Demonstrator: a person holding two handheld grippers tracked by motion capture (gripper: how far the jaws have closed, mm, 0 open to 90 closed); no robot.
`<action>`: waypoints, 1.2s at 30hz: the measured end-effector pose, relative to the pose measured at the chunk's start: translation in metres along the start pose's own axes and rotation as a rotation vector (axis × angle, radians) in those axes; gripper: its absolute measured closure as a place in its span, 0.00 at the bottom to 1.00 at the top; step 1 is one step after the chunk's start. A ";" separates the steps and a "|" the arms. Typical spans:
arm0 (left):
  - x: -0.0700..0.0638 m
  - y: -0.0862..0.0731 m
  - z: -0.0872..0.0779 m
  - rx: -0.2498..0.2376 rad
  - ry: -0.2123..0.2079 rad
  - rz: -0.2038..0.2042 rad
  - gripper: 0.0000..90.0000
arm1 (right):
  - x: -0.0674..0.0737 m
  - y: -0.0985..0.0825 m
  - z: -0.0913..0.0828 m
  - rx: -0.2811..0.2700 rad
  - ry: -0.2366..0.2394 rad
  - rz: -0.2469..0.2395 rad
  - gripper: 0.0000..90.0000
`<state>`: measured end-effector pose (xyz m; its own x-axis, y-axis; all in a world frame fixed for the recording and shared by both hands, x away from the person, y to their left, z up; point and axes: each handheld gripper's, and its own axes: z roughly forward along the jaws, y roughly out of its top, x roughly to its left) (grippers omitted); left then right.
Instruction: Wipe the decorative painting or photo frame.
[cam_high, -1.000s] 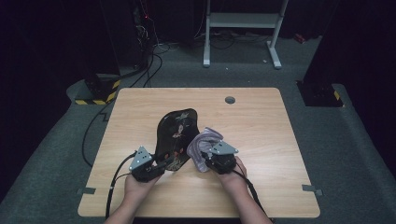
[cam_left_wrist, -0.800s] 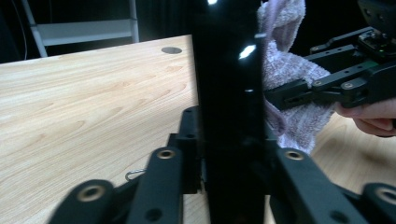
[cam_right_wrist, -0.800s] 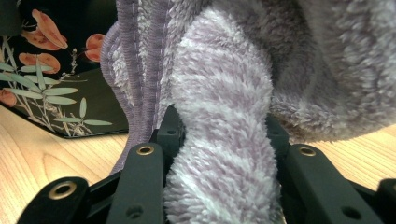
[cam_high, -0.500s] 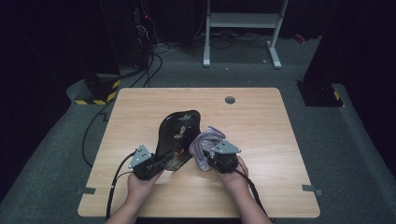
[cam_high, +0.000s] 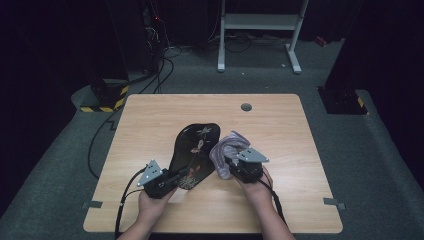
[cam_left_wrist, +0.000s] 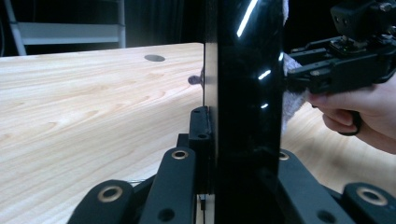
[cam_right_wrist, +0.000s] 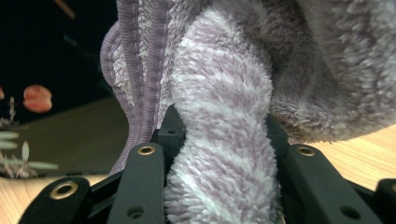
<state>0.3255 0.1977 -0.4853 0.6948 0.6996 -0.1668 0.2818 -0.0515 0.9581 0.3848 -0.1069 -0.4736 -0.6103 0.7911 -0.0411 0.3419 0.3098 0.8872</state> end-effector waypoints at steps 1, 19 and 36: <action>-0.002 -0.001 0.000 -0.002 -0.001 -0.010 0.89 | -0.001 0.001 -0.002 -0.008 -0.002 0.002 0.70; -0.001 -0.014 -0.007 -0.027 -0.035 -0.007 0.88 | 0.008 0.029 -0.041 -0.194 0.056 0.009 0.71; -0.001 -0.015 -0.007 -0.013 0.004 0.043 0.75 | 0.025 0.073 -0.054 -0.327 0.129 0.054 0.72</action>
<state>0.3156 0.2030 -0.4980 0.7037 0.6996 -0.1241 0.2431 -0.0729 0.9673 0.3555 -0.0933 -0.3852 -0.6895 0.7226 0.0501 0.1424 0.0675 0.9875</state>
